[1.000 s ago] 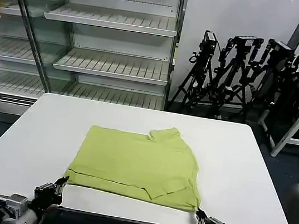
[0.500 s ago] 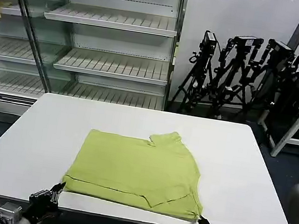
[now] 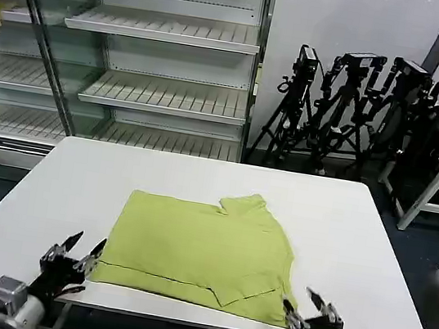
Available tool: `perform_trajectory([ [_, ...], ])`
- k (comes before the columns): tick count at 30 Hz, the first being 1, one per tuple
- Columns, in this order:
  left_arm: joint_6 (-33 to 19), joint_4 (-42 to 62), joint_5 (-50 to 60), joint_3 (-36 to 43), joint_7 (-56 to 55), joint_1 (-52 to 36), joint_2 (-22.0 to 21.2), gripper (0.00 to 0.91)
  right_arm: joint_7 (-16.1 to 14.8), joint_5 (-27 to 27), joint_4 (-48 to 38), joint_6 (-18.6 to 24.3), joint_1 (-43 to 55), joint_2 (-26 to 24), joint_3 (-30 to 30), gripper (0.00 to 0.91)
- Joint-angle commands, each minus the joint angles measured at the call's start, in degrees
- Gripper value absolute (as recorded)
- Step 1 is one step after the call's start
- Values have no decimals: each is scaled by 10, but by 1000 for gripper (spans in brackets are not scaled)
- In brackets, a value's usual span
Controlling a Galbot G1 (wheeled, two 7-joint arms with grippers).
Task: Fold and organize the clothes.
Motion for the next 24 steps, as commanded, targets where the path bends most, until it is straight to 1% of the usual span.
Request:
perform_trajectory([
  [1,-20,157,-42,91,-15,-213,96,907,45,17,-164,-6,254,21,-110,907],
  [6,-18,248,-45,140,-21,-302,102,907,50,18,-237,-6,353,50,-143,907],
  [8,-17,292,-46,157,-33,-342,98,907,57,18,-279,-6,398,65,-165,907],
  [10,-12,324,-47,174,-35,-374,96,907,70,23,-320,-7,438,85,-187,907],
  [16,21,403,-47,204,-35,-435,90,907,91,28,-412,-7,497,137,-233,907],
  [18,23,425,-46,211,-36,-451,84,907,91,28,-428,-7,508,146,-241,907],
  [20,31,452,-44,217,-33,-466,78,907,92,29,-474,-6,530,162,-247,907],
  [22,36,466,-43,217,-32,-477,74,907,94,35,-502,-6,546,174,-246,907],
  [24,39,472,-43,217,-26,-481,74,907,96,37,-517,-6,555,182,-246,907],
])
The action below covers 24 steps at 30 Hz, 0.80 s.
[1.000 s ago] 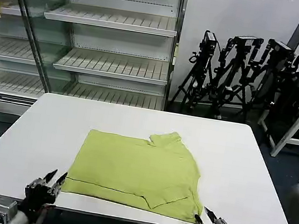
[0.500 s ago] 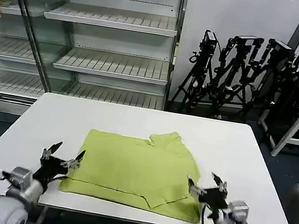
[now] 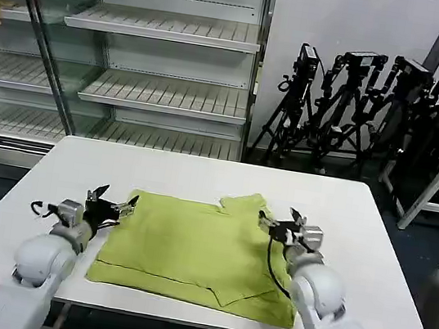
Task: Fold and organize the clothes.
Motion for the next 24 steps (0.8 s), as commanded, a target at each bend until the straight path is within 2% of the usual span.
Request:
perform_trajectory([
  [1,28,154,-1,48,7,-131,1,907,19,9,-166,-1,127,68,-48,907],
  [8,38,162,4,47,29,-135,0,907,32,9,-226,-1,155,89,-46,907],
  [24,39,161,2,42,63,-120,4,907,36,25,-244,-1,149,86,-45,907],
])
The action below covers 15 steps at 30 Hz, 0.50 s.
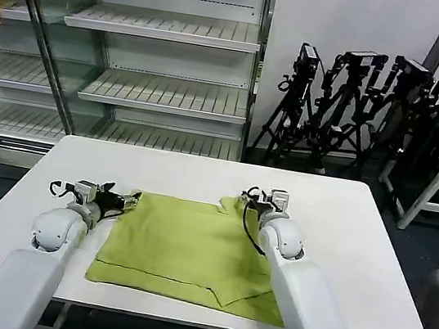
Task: Fold and organize the clothes.
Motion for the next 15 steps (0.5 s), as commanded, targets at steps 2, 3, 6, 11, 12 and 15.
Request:
perform_trajectory([
  [2,4,16,-3,0,16,-6,1,907,6,8,-31,0,17,10,-5,907],
  [3,4,16,-3,0,19,-4,1,907,6,10,-29,0,16,10,-5,907],
  [6,4,16,-10,-4,19,-6,-3,907,8,14,-25,0,15,10,-4,907],
  [11,3,13,-17,-5,15,-12,-7,907,9,19,-20,-1,13,8,-6,907],
  [12,3,13,-19,-5,14,-14,-8,907,9,20,-20,-1,13,8,-5,907],
  [15,3,14,-19,-1,11,-17,-9,907,9,21,-20,-1,13,7,-5,383],
])
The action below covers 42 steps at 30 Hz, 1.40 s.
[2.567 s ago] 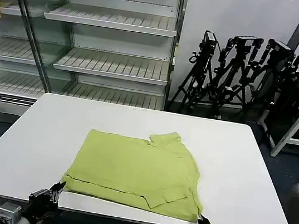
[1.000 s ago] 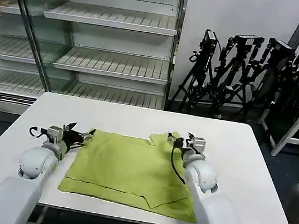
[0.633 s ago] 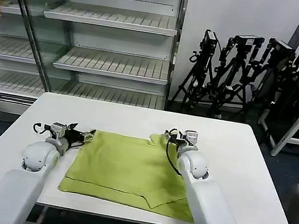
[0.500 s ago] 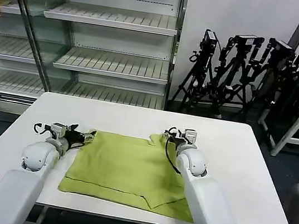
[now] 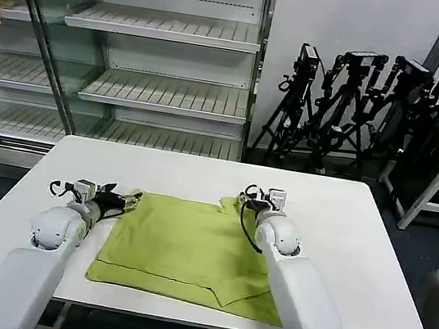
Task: Fold and organize the clothes.
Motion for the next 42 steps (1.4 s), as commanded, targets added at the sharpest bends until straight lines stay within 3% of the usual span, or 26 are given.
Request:
perform_trajectory([
  [1,1,4,-5,6,0,-8,-3,846,2,4,-7,0,5,2,-1,111],
  [2,1,6,-3,7,-2,-7,-4,50,2,4,-7,0,4,2,-1,10],
  [3,1,7,-2,7,0,-7,-4,20,4,6,-7,0,4,2,-1,0],
  [24,1,1,-4,7,21,6,-7,20,-5,16,-5,1,0,-4,4,0],
  [30,0,-3,-14,0,25,7,-6,20,-42,1,12,32,-9,-11,7,0],
  [42,-13,-86,-44,-35,1,62,3,20,-30,14,164,17,-86,-57,10,0],
])
